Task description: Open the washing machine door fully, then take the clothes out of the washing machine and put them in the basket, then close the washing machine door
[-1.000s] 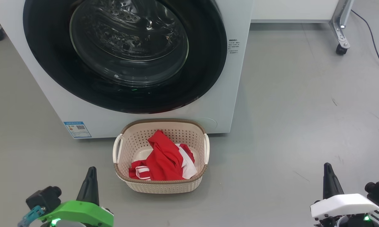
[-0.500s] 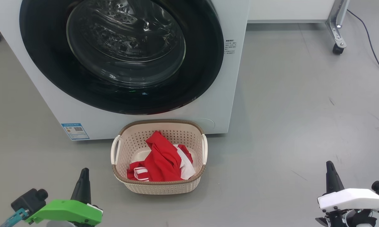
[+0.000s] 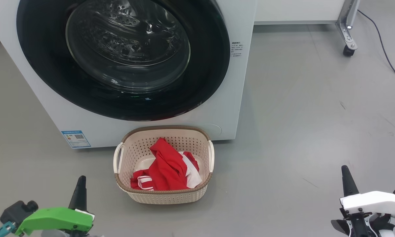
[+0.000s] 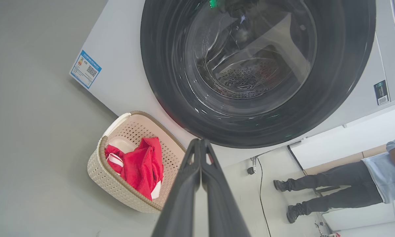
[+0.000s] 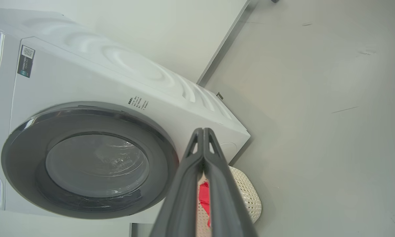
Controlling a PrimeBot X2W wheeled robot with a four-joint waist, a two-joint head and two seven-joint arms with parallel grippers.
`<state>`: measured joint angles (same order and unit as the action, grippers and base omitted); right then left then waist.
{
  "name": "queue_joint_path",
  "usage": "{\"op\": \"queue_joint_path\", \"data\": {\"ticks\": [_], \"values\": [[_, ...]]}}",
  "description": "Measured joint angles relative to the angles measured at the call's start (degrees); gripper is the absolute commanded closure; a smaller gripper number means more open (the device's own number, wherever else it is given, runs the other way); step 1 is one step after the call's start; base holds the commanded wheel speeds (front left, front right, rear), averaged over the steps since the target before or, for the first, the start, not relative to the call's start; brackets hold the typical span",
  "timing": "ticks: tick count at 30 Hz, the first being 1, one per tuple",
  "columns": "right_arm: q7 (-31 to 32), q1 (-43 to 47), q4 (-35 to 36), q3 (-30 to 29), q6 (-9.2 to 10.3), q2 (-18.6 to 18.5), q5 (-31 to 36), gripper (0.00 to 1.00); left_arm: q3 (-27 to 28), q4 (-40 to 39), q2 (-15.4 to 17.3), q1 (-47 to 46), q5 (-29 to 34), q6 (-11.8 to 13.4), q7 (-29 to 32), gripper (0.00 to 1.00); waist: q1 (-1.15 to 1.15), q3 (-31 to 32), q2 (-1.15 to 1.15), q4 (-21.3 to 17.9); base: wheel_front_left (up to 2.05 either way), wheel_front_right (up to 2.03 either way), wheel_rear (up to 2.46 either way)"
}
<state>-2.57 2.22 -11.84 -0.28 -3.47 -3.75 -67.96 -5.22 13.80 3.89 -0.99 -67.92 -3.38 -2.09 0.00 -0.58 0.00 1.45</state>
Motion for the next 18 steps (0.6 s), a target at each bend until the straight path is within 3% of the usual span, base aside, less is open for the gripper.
{"op": "queue_joint_path", "data": {"ticks": [18], "values": [[3.23, -2.44, -1.91, -2.15, -1.65, -0.08, -13.77, 1.0, 3.57, 0.75, 0.0, -0.9, -13.55, -1.85, 3.12, 1.0, 0.0, 0.22, 0.0, -0.77, 0.0, 0.0, 0.0]]}}
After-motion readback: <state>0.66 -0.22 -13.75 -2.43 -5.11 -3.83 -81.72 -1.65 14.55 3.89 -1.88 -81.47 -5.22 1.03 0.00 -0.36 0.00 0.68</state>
